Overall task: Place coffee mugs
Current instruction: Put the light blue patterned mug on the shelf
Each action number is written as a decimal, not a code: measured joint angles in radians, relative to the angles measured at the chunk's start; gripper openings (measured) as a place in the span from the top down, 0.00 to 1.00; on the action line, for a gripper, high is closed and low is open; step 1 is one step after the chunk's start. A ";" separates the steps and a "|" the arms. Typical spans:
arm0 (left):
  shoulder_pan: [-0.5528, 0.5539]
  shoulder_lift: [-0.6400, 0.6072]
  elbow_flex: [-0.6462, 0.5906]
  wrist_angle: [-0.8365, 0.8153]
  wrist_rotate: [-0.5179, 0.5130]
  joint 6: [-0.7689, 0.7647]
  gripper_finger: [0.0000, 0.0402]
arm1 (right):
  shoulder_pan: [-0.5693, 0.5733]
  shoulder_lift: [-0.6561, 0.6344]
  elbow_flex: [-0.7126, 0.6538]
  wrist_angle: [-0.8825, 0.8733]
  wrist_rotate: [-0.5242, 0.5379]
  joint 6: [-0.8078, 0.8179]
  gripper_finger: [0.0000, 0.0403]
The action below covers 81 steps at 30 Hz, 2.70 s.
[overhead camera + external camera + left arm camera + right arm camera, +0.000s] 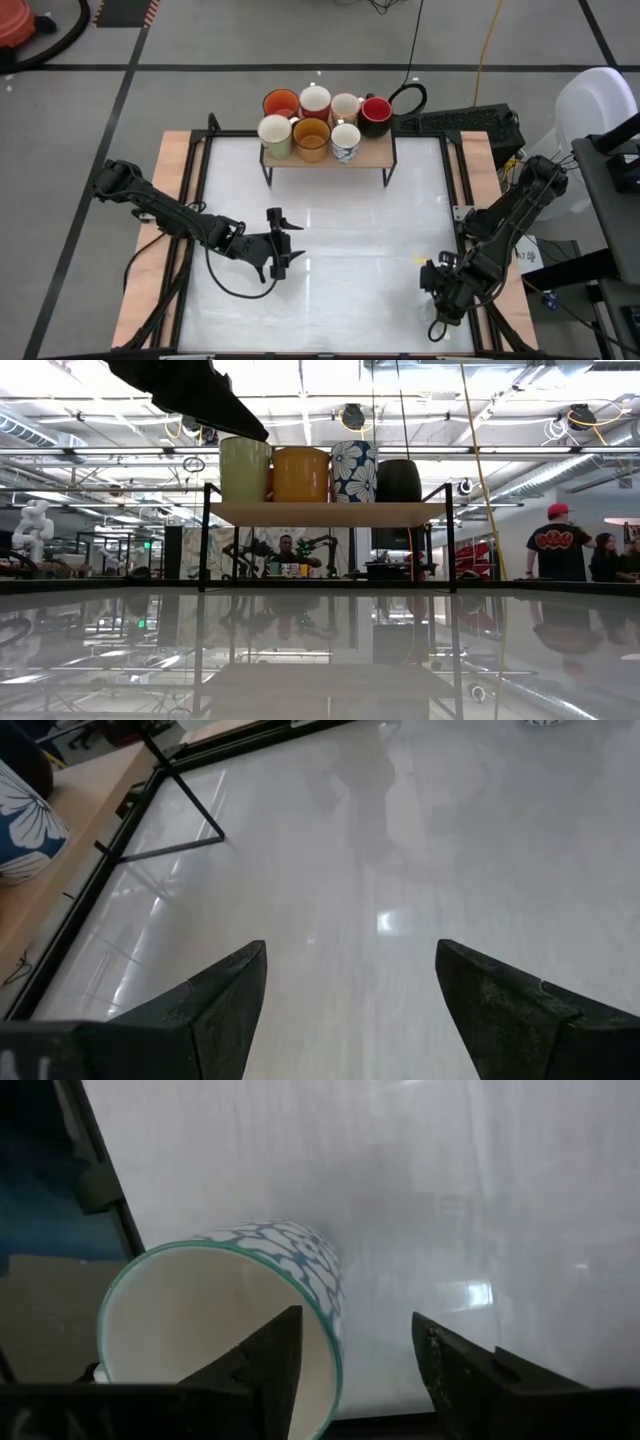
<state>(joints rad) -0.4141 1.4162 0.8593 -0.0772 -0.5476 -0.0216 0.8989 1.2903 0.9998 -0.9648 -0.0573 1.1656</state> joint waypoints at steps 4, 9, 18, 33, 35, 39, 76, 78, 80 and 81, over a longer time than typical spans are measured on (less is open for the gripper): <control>0.000 0.000 0.000 -0.001 0.000 -0.001 0.27 | 0.000 0.000 -0.025 0.038 0.000 0.000 0.58; 0.000 0.000 0.000 -0.001 0.000 -0.002 0.27 | 0.000 0.000 -0.052 0.078 -0.005 0.000 0.58; 0.000 0.000 0.000 -0.001 0.000 -0.002 0.27 | 0.000 0.000 -0.067 0.071 -0.027 -0.008 0.71; 0.000 -0.001 0.000 0.000 0.000 -0.004 0.27 | -0.001 0.000 -0.068 0.070 -0.022 -0.013 0.98; 0.000 -0.001 0.000 0.000 0.000 -0.005 0.27 | -0.001 0.000 -0.068 0.070 -0.017 -0.024 0.98; 0.000 -0.001 0.000 0.001 0.000 -0.005 0.27 | -0.001 0.000 -0.068 0.071 0.007 -0.041 0.99; 0.016 -0.001 0.000 0.086 0.000 -0.031 0.27 | -0.180 0.001 0.126 0.038 0.663 -1.037 0.99; 0.016 -0.001 0.000 0.114 0.000 -0.025 0.27 | -0.196 0.001 0.126 0.064 0.685 -1.098 0.99; 0.016 -0.001 0.000 0.133 0.000 -0.015 0.27 | -0.212 0.001 0.126 0.095 0.690 -1.155 0.99; 0.016 0.001 0.000 0.138 0.001 -0.012 0.27 | -0.220 0.001 0.126 0.108 0.690 -1.184 0.99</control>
<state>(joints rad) -0.3980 1.4170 0.8589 0.0611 -0.5468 -0.0340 0.6794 1.2911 1.1259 -0.8567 0.6324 -0.0181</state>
